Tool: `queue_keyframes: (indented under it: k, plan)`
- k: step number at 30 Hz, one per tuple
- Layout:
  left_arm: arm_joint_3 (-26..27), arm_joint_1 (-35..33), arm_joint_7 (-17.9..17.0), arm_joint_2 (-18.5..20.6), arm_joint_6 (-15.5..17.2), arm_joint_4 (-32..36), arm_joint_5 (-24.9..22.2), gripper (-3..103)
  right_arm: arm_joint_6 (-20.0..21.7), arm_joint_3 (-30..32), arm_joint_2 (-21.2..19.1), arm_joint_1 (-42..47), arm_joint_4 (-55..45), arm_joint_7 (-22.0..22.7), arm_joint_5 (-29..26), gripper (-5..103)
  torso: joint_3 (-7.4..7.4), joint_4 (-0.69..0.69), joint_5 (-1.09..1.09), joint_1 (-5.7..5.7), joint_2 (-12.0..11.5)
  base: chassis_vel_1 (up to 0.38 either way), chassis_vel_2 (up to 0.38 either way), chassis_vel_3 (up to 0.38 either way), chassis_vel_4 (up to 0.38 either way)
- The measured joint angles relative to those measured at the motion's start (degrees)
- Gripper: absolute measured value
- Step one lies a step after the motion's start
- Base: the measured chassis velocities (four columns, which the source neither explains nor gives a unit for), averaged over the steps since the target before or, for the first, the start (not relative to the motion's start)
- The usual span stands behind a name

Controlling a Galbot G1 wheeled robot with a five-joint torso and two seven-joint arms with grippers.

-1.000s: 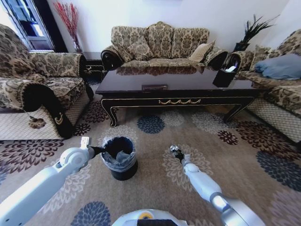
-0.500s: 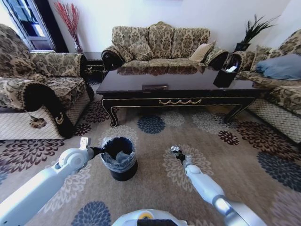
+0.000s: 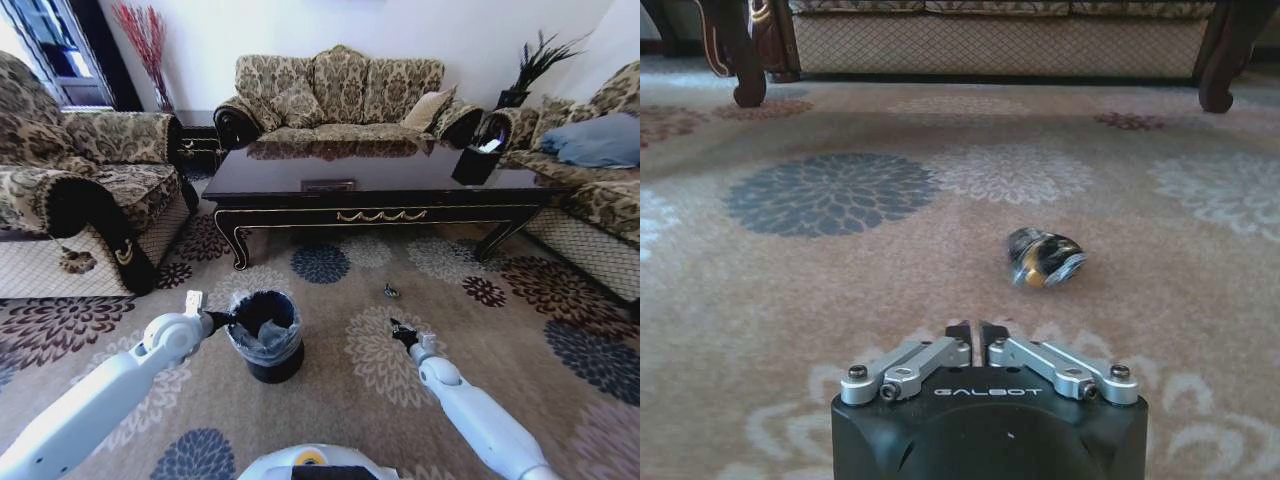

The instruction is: Move to the front of the table and pick up the trash from the floor, then place it into the trash bin.

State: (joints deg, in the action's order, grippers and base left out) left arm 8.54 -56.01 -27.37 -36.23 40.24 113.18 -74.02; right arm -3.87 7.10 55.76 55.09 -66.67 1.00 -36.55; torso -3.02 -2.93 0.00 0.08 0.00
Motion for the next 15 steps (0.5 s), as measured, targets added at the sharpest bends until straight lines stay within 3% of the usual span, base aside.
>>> queue_keyframes:
  k: [4, 6, 9, 11, 15]
  plan:
    - [1.55, -1.1, 0.17, 1.16, 0.01, 0.41, 0.05, 4, -1.22, -1.43, 1.87, -3.06, 4.86, 0.19, 2.06, 26, 0.0, 0.02, 0.01, 0.0, 0.0, 0.0, 0.0, 0.0, 0.0]
    - [1.69, -1.15, 0.18, 1.24, 0.01, 0.42, 0.03, 4, -1.65, -1.64, 2.18, -3.53, 5.69, 0.32, 2.39, 26, 0.0, 0.02, 0.01, 0.0, 0.0, 0.0, 0.0, 0.0, 0.0]
    - [1.8, -1.18, 0.2, 1.03, 0.01, 0.34, 0.01, 4, -3.66, -2.24, 2.79, -4.5, 7.87, 0.4, 3.79, 43, 0.0, -0.01, 0.01, 0.0, 0.0, 0.0, 0.0, 0.0, 0.0]
    - [1.78, -1.19, 0.2, 0.9, 0.01, 0.24, 0.03, 4, -3.9, -2.28, 2.78, -4.51, 7.99, 0.37, 3.96, 43, 0.0, -0.02, 0.0, 0.0, 0.0, 0.0, 0.0, 0.0, 0.0]
    - [1.21, -1.14, 0.2, 0.2, 0.01, -0.28, 0.34, 4, -5.47, -1.89, 2.47, -4.19, 8.17, -0.81, 3.76, 65, 0.0, -0.01, -0.01, 0.0, 0.0, 0.0, 0.0, 0.0, 0.0]
